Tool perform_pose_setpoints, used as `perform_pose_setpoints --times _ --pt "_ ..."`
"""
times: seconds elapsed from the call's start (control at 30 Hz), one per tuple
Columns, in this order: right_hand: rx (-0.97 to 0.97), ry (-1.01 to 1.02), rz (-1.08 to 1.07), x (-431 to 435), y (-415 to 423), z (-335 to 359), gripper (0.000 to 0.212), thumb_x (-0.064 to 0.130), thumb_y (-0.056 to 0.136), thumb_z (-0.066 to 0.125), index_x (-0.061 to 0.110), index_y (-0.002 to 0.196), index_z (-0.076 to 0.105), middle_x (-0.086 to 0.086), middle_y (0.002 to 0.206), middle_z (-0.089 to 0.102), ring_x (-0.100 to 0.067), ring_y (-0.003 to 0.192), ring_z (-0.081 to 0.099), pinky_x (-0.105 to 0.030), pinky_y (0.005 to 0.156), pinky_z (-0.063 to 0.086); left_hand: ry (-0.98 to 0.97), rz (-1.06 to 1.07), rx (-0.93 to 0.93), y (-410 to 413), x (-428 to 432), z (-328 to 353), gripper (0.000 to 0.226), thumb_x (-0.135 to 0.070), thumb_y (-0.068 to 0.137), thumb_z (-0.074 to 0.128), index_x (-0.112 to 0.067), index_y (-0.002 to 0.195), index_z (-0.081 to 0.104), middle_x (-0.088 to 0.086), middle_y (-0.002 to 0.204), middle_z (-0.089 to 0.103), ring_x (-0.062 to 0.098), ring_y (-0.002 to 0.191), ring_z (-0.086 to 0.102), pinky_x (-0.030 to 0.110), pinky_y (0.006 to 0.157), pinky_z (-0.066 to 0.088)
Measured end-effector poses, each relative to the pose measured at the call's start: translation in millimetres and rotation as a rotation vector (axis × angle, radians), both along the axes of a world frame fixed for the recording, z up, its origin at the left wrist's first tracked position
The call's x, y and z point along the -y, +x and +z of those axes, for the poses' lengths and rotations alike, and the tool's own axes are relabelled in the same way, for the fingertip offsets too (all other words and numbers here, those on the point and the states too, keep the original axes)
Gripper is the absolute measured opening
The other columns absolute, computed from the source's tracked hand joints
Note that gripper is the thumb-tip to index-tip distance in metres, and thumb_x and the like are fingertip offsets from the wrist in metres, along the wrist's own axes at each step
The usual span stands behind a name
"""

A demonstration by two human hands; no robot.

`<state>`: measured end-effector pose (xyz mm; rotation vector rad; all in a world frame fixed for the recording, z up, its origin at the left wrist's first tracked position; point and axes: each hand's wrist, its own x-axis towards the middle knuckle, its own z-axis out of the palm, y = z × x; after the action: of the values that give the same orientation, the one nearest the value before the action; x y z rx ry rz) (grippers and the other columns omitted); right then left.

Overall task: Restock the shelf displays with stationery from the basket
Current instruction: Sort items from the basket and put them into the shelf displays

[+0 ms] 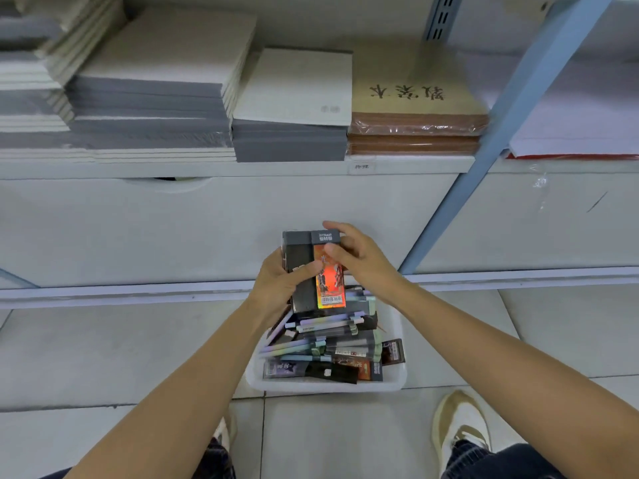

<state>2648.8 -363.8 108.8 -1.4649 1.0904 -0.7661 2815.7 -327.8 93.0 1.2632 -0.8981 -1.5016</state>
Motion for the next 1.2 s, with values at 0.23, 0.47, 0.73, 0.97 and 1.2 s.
perform_pose_setpoints --times 0.23,0.47,0.73,0.97,1.2 --pt "0.084 -0.257 0.066 29.9 5.1 137.7 0.023 0.012 0.094 0.059 0.018 0.117 0.054 -0.005 0.097 0.073 -0.013 0.086 0.070 -0.023 0.069 0.054 -0.447 0.048 0.227 20.6 16.4 135.7 0.033 -0.030 0.080 0.072 -0.020 0.111 0.065 -0.002 0.102 0.074 0.018 0.096 0.070 0.029 0.080 0.058" --pt "0.217 -0.479 0.054 32.3 27.7 261.3 0.024 0.007 0.094 0.058 0.007 0.116 0.050 -0.007 0.097 0.071 -0.012 0.084 0.070 -0.026 0.070 0.058 -0.746 0.217 0.486 59.4 21.7 268.6 0.014 -0.020 0.084 0.075 -0.025 0.092 0.064 -0.014 0.080 0.071 0.000 0.077 0.067 0.015 0.069 0.053" --pt "0.221 -0.634 -0.019 64.7 84.8 343.9 0.020 0.012 0.097 0.055 0.003 0.115 0.054 -0.013 0.096 0.069 -0.018 0.084 0.067 -0.028 0.075 0.055 -0.760 0.219 0.638 131.4 37.8 308.7 0.020 -0.025 0.088 0.071 -0.025 0.107 0.066 -0.011 0.094 0.073 0.005 0.088 0.066 0.020 0.074 0.052" --pt "-0.319 -0.733 0.066 94.0 114.1 340.2 0.023 0.026 0.101 0.048 0.004 0.110 0.050 -0.015 0.098 0.065 -0.028 0.088 0.063 -0.037 0.073 0.049 -0.673 0.219 0.815 165.7 63.4 312.9 0.017 -0.030 0.088 0.069 -0.038 0.098 0.057 -0.013 0.093 0.067 -0.005 0.083 0.061 0.010 0.063 0.043" --pt "-0.246 -0.711 0.177 100.3 122.2 375.6 0.020 0.020 0.097 0.056 0.001 0.101 0.059 -0.019 0.101 0.066 -0.030 0.096 0.065 -0.046 0.094 0.051 -0.751 0.181 0.602 185.6 59.1 322.2 0.024 -0.029 0.088 0.070 -0.036 0.109 0.063 -0.012 0.107 0.072 0.007 0.101 0.067 0.029 0.086 0.053"
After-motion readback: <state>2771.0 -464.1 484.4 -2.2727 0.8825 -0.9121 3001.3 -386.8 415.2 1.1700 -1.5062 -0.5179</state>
